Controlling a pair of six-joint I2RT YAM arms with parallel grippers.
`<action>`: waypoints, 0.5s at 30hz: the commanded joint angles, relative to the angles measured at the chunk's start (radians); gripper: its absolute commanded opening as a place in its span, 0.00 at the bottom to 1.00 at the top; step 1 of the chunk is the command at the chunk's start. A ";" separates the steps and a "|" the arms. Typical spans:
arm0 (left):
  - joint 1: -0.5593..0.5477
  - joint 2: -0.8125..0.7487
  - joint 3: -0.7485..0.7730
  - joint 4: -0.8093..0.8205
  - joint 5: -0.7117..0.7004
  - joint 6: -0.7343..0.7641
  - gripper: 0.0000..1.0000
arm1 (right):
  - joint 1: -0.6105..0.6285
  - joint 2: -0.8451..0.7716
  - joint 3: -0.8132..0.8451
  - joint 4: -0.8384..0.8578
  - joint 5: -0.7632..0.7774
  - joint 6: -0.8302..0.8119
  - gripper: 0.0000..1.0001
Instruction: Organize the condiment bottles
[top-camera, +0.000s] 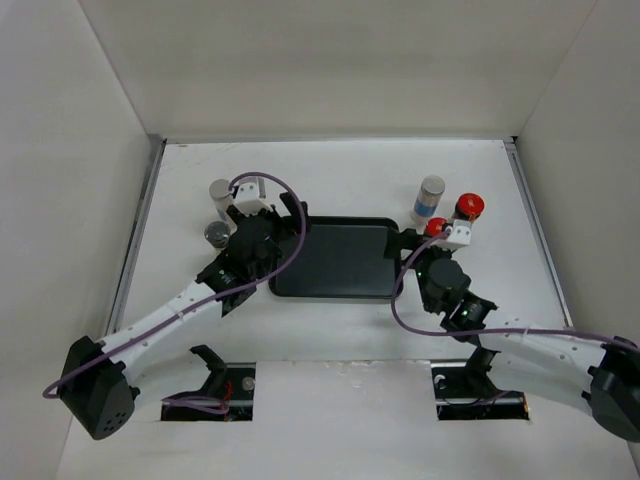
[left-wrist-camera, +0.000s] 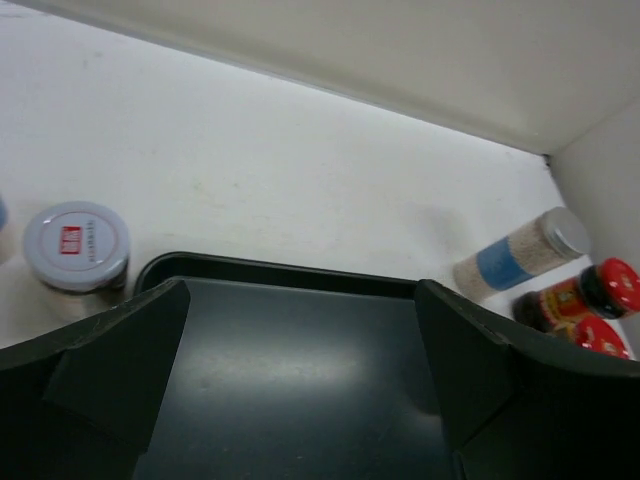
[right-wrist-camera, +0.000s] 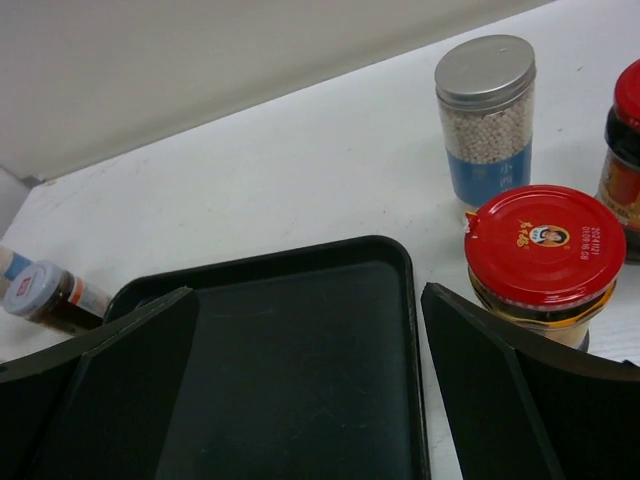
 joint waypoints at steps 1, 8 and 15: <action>0.030 -0.056 0.043 -0.098 -0.063 0.041 1.00 | 0.021 0.018 -0.010 0.087 -0.030 -0.023 1.00; 0.082 -0.231 -0.039 -0.130 -0.099 0.085 1.00 | 0.052 0.060 -0.020 0.119 -0.084 -0.025 1.00; 0.052 -0.341 -0.104 -0.313 -0.261 0.098 1.00 | 0.083 0.025 -0.030 0.121 -0.157 -0.020 0.76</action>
